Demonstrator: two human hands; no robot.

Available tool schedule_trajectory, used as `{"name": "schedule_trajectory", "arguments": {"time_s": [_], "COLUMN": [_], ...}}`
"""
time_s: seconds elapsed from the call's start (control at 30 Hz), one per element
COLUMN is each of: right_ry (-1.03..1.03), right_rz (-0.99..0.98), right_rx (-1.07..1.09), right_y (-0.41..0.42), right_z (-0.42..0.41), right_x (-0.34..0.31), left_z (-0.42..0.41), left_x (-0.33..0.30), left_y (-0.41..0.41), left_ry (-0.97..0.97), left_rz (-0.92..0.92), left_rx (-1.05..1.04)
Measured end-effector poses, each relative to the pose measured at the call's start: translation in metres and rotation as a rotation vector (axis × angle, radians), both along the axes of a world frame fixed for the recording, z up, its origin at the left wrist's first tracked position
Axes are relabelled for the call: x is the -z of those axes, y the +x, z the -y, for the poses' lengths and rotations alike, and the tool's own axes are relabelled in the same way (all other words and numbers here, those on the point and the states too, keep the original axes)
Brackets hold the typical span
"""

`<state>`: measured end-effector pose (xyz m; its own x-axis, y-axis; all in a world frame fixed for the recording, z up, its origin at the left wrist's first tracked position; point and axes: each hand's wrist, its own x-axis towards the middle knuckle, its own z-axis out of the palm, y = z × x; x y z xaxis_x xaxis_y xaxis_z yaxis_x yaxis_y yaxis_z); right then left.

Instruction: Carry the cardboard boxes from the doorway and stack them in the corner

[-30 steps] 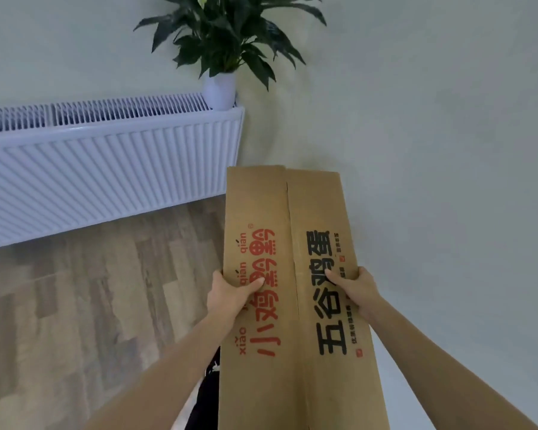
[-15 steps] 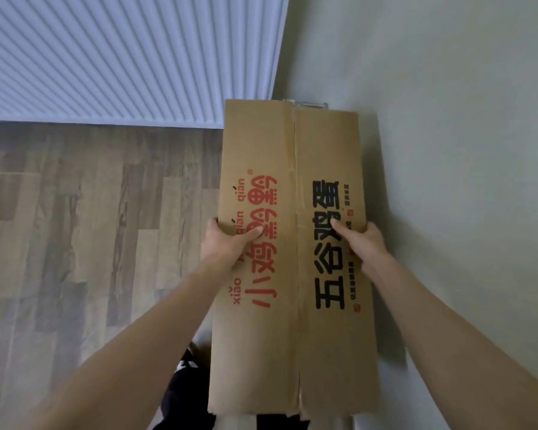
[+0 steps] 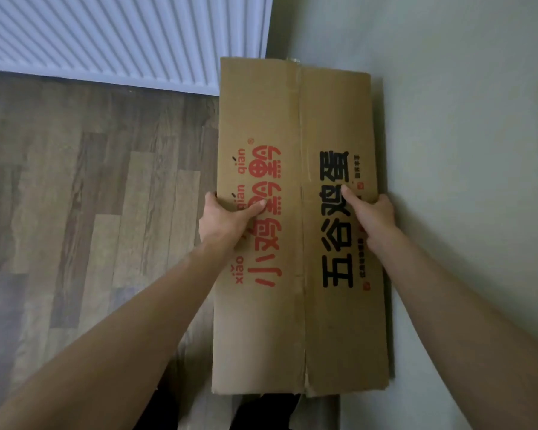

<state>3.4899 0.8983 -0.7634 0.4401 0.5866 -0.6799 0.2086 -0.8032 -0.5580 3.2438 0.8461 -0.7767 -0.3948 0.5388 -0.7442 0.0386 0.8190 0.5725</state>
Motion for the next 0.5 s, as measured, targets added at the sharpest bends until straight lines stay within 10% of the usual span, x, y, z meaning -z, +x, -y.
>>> {"name": "schedule_trajectory", "arguments": {"time_s": [0.5], "right_ry": [0.050], "right_rz": [0.090], "right_rx": [-0.043], "right_y": [-0.008], "right_z": [-0.065], "right_x": [0.001], "left_z": [-0.061], "left_x": [-0.006], "left_y": [0.003], "left_ry": [0.040], "left_rz": [-0.047], "left_rx": [0.045]}}
